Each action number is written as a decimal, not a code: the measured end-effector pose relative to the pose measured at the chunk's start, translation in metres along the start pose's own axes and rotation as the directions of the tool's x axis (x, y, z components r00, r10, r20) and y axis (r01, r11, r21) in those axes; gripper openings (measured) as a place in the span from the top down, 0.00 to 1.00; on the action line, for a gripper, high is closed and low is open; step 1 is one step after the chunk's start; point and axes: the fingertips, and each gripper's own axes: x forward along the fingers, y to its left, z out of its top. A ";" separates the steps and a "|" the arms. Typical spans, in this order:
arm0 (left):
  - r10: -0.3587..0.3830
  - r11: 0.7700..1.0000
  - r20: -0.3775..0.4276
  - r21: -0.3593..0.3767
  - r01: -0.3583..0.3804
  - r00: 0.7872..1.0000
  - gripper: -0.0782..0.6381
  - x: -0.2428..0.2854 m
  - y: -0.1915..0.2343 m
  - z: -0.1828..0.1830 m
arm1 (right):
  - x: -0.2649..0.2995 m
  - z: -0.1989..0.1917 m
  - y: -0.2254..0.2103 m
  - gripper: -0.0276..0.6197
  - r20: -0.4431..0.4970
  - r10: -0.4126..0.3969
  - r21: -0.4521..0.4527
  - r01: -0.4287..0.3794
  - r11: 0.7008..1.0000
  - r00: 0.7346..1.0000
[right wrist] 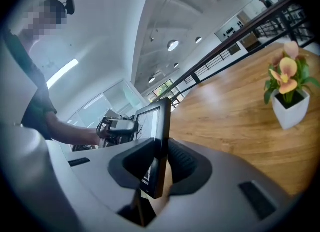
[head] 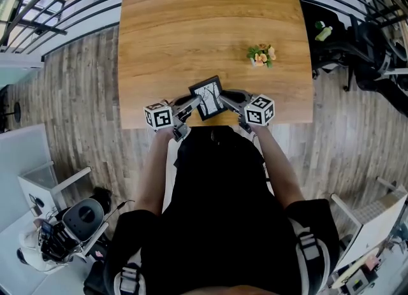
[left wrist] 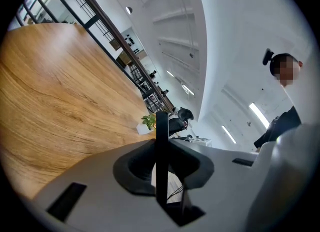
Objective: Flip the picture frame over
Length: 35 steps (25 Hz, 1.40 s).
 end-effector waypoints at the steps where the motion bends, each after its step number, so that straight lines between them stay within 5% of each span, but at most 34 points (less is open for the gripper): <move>1: 0.017 1.000 0.006 0.004 -0.017 1.000 0.77 0.001 0.003 0.001 | 0.001 0.000 -0.002 0.82 0.003 -0.017 -0.002 0.017 1.000 1.000; 14: 0.189 0.980 0.078 0.051 -0.194 0.979 0.77 0.006 0.028 0.008 | 0.007 -0.004 -0.011 0.82 0.043 -0.187 0.005 0.187 0.982 0.981; 30: 0.282 0.957 0.057 0.048 -0.285 0.958 0.74 0.022 0.049 -0.001 | 0.003 -0.014 -0.026 0.82 0.025 -0.266 0.059 0.264 0.963 0.964; 35: 0.383 0.916 0.044 0.111 -0.386 0.923 0.70 0.012 0.063 0.002 | 0.012 -0.012 -0.024 0.82 0.023 -0.274 0.070 0.272 0.960 0.961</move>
